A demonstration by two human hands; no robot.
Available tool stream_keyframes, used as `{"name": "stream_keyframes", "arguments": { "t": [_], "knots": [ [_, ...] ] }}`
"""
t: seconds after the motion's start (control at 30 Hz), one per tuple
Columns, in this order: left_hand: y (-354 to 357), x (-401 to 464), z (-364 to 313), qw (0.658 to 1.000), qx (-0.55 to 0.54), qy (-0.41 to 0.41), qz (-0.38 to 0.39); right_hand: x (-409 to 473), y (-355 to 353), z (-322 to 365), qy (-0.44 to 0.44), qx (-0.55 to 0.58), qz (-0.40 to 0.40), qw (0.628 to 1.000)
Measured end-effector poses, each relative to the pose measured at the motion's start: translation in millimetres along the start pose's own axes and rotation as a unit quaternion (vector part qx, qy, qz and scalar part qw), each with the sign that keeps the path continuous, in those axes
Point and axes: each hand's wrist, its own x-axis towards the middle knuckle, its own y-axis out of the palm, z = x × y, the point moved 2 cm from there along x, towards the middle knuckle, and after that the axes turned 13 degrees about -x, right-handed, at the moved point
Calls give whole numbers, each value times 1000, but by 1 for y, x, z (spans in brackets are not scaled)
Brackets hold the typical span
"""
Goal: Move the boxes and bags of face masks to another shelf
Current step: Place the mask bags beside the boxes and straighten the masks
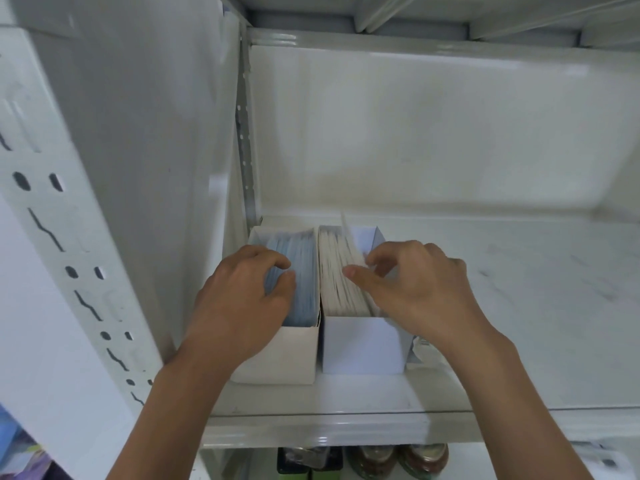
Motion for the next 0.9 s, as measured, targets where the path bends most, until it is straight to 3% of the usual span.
{"name": "stream_keyframes", "arguments": {
  "t": [0.13,0.23,0.43,0.67,0.77,0.9],
  "knots": [
    [0,0,0,1000,0,-1,-2,-10,6,-4,-43,-33,-30,998],
    [1,0,0,1000,0,-1,0,-14,10,-4,-77,10,10,997],
    [0,-1,0,1000,7,1,-1,-22,14,7,-239,21,39,970],
    [0,0,0,1000,10,7,-4,-22,9,-1,-182,24,-2,983],
    [0,0,0,1000,10,10,-8,-30,9,4,-207,44,12,977],
    [1,0,0,1000,12,17,-10,-28,5,12,-246,-15,56,967]
  ]
}}
